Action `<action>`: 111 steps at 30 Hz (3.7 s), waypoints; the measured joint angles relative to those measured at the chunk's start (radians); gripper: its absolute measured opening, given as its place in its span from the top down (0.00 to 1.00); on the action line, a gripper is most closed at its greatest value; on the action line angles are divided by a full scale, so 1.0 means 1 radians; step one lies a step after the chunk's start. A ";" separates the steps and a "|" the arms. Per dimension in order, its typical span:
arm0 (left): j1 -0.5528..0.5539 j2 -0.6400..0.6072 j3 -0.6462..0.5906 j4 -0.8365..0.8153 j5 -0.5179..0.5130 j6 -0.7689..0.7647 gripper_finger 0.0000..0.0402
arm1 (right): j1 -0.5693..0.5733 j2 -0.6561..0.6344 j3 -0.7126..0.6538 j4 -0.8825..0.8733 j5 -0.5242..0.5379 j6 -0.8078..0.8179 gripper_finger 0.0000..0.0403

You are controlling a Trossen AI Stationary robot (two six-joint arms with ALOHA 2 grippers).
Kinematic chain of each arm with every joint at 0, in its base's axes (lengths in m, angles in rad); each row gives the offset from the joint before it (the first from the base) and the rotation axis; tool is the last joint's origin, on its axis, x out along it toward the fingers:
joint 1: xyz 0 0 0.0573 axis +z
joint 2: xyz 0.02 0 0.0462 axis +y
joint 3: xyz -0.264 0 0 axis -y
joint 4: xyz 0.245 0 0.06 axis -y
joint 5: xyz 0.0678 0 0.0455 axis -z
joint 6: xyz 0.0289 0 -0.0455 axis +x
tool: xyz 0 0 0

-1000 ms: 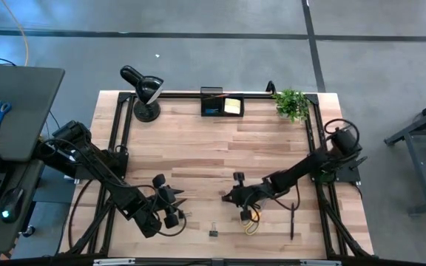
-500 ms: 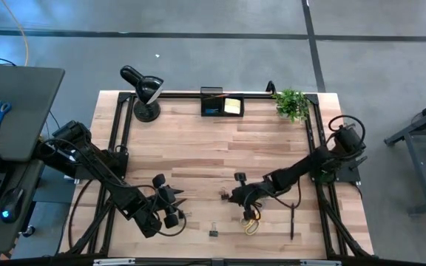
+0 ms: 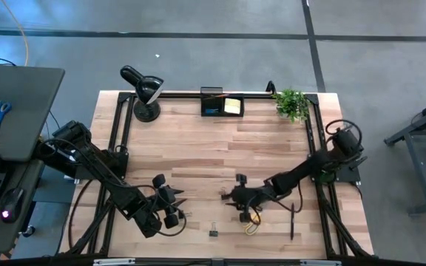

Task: Pick and place office supplies into organizer
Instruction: Put the black binder clip into the black desk organizer

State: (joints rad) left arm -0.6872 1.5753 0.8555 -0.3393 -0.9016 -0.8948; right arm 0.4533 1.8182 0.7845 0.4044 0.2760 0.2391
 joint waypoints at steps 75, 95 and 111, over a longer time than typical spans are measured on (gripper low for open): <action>0.000 0.000 0.000 0.001 0.012 -0.027 0.67 | 0.045 0.158 0.178 -0.354 0.298 0.579 0.36; 0.000 0.000 0.000 0.000 0.053 -0.027 0.67 | 0.065 0.200 0.286 -0.517 0.383 0.875 0.36; 0.000 0.039 0.000 0.027 0.072 -0.027 0.67 | 0.065 0.201 0.303 -0.568 0.388 0.855 0.36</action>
State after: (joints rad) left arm -0.6876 1.6142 0.8551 -0.3126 -0.8298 -0.9216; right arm 0.5179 2.0190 1.0874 -0.1632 0.6638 1.0939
